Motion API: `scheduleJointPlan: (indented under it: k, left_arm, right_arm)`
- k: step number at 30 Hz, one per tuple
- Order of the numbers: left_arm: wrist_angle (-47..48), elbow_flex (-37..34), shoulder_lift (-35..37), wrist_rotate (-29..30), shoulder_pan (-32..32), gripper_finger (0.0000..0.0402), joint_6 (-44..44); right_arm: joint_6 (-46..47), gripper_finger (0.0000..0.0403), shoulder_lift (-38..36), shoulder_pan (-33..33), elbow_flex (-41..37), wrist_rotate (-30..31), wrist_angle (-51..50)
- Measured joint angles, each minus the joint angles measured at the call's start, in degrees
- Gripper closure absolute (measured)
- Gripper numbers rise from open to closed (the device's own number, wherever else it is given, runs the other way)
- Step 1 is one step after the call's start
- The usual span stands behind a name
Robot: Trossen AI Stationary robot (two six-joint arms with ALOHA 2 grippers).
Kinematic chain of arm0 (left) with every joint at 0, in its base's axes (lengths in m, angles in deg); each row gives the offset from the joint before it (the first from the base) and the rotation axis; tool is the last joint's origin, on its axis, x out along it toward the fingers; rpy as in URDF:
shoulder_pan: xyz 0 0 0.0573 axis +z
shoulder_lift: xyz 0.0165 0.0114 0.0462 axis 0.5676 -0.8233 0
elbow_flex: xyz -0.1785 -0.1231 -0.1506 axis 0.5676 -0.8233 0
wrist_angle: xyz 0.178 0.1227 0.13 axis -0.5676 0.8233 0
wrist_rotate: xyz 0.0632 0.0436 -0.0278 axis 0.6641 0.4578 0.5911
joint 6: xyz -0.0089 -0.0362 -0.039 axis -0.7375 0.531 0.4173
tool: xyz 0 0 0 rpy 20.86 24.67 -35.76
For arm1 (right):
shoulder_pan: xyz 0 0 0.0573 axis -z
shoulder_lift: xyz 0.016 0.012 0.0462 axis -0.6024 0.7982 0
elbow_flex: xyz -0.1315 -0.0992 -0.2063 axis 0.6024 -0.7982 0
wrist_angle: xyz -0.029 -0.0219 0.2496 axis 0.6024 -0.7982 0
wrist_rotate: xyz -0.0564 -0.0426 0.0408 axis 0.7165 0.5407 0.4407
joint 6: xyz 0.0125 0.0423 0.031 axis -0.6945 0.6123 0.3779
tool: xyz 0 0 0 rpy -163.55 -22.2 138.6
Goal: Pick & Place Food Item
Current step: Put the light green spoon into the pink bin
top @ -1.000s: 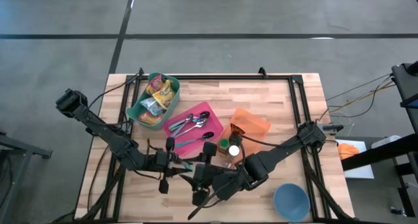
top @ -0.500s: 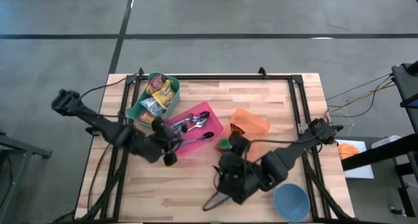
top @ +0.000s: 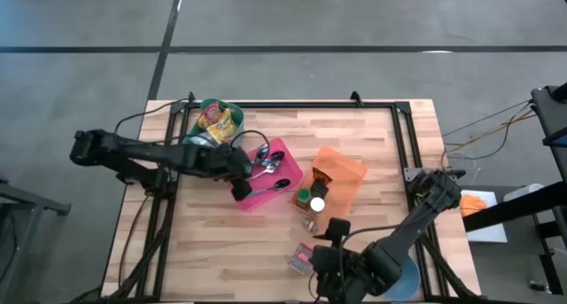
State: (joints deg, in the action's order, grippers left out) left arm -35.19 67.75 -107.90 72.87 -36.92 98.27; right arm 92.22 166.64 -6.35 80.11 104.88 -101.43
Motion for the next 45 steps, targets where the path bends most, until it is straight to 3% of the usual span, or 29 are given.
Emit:
scheduleJointPlan:
  k: [13, 25, 45]
  left_arm:
    - [2.67, 4.18, -16.2, -8.67, 9.39, 0.0347, -10.14]
    - [16.25, 16.88, -31.22, -12.05, 10.73, 0.0347, -20.73]
    - [19.78, 18.91, -36.58, -14.14, 12.6, 0.0347, -21.96]
  right_arm:
    - [15.81, 0.0118, -0.02, -0.27, -9.07, 0.17, 0.81]
    - [17.23, 0.0118, -0.09, -0.31, -11.99, 0.12, 1.89]
    - [16.36, 0.0118, -0.09, -0.35, -12.58, 0.28, 3.15]
